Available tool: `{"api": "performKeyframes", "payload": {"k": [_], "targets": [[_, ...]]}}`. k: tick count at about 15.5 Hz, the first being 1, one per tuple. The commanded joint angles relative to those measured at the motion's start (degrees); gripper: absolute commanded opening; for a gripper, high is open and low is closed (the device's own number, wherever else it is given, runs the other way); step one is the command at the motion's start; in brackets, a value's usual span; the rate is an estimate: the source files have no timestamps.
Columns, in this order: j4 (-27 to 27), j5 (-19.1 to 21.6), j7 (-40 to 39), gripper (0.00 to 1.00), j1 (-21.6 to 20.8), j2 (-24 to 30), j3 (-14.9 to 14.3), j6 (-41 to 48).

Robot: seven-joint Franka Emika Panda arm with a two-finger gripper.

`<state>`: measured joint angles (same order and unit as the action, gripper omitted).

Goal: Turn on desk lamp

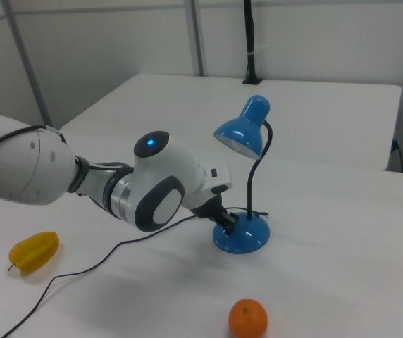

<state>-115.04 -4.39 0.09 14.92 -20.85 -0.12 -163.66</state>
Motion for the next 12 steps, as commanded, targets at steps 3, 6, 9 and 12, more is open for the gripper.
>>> {"api": "performKeyframes", "payload": {"k": [3, 6, 9, 12], "targets": [[-0.3, -1.0, -1.5, 0.0, 0.4, -1.6, -0.1, -2.3], [0.2, -1.0, -2.1, 0.0, 0.4, -1.9, -0.1, -2.6], [0.2, -1.0, -3.2, 0.0, 0.5, -2.0, -0.1, -2.6], [0.3, -0.9, -5.1, 0.0, 0.5, -2.6, -0.1, -3.1]]}}
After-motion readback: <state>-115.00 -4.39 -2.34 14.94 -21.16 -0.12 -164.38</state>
